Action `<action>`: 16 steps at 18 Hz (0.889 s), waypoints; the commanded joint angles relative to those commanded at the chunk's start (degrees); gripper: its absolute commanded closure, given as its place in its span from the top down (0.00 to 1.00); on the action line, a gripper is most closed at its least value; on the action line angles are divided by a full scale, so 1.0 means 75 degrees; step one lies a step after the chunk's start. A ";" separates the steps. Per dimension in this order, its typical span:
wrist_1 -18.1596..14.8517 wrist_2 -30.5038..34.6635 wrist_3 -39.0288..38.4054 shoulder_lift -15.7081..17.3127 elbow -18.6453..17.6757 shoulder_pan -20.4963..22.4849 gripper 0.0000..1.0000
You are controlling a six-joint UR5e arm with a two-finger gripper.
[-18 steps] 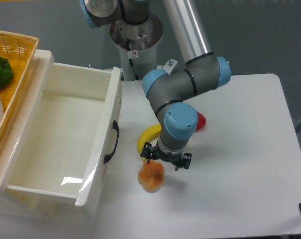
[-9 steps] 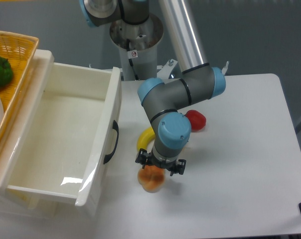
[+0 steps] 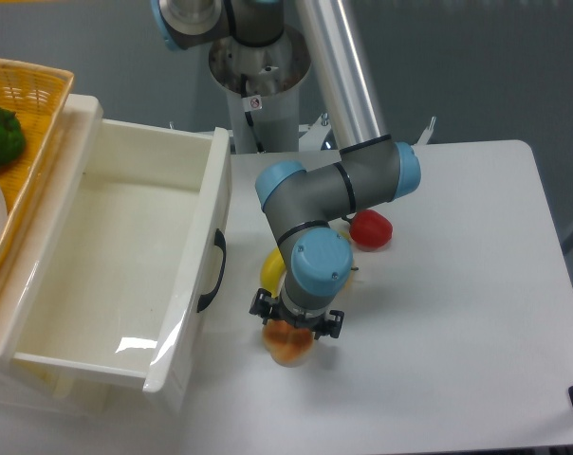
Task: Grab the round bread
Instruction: 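Close the gripper around the orange round bread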
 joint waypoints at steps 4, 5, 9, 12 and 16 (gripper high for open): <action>0.0000 0.0000 -0.0012 -0.0047 0.0047 -0.0012 1.00; 0.0000 0.0000 -0.0023 -0.0047 0.0058 -0.0012 1.00; 0.0000 0.0012 -0.0058 -0.0117 0.0152 -0.0012 1.00; 0.0000 0.0023 -0.0059 -0.0164 0.0176 -0.0012 0.96; -0.0012 0.0023 -0.0070 -0.0211 0.0234 -0.0023 0.85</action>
